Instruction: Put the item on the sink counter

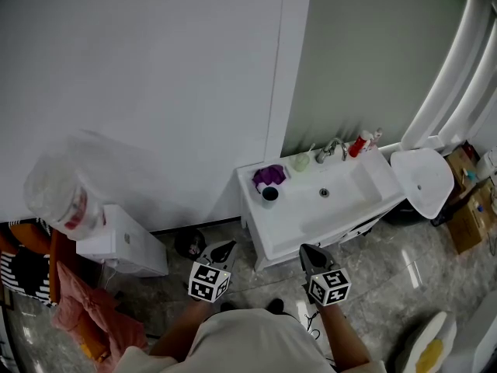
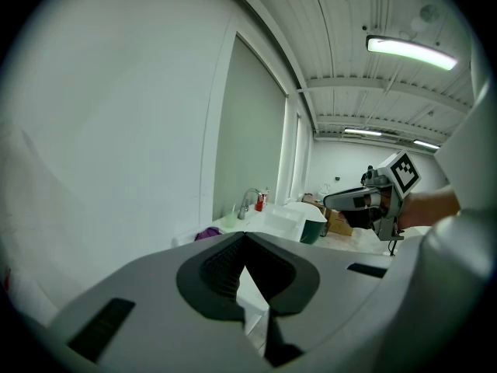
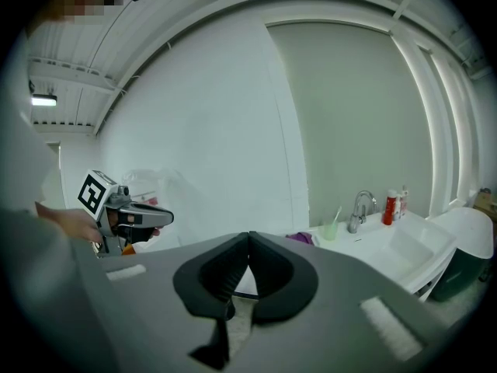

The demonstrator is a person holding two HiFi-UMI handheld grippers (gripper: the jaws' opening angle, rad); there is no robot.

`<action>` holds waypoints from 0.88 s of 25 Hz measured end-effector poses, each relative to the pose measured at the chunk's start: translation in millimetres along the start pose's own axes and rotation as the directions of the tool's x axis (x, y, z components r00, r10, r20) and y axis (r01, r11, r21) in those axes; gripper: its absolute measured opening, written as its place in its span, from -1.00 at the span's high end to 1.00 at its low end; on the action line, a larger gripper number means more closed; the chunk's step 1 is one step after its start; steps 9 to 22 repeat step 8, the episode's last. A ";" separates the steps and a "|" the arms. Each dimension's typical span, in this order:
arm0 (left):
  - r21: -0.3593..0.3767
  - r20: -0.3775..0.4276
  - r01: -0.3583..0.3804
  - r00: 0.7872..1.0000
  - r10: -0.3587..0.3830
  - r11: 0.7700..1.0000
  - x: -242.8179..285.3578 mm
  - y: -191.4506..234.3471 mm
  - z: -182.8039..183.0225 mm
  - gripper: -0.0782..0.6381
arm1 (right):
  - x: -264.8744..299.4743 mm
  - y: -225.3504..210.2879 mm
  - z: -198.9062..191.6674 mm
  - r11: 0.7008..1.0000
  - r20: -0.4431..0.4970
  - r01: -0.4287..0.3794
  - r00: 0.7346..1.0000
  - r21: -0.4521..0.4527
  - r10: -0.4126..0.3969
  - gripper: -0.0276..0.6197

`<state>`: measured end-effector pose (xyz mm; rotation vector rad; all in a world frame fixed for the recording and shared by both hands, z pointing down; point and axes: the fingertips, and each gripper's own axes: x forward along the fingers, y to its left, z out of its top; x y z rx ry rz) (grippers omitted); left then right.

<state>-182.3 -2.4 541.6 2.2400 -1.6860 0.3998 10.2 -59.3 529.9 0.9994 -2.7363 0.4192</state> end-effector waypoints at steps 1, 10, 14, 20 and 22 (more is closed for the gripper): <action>-0.001 0.000 0.001 1.000 -0.001 1.000 0.0 0.3 0.4 0.76 | 0.0 0.6 1.2 1.000 0.002 -0.001 1.000 0.000 0.001 0.88; -0.002 0.000 0.006 1.000 -0.006 1.000 2.7 2.3 -0.3 0.76 | 1.7 2.3 4.5 1.000 0.006 -0.005 1.000 0.001 0.005 0.88; -0.002 0.000 0.006 1.000 -0.006 1.000 2.7 2.3 -0.3 0.76 | 1.7 2.3 4.5 1.000 0.006 -0.005 1.000 0.001 0.005 0.88; -0.002 0.000 0.006 1.000 -0.006 1.000 2.7 2.3 -0.3 0.76 | 1.7 2.3 4.5 1.000 0.006 -0.005 1.000 0.001 0.005 0.88; -0.002 0.000 0.006 1.000 -0.006 1.000 2.7 2.3 -0.3 0.76 | 1.7 2.3 4.5 1.000 0.006 -0.005 1.000 0.001 0.005 0.88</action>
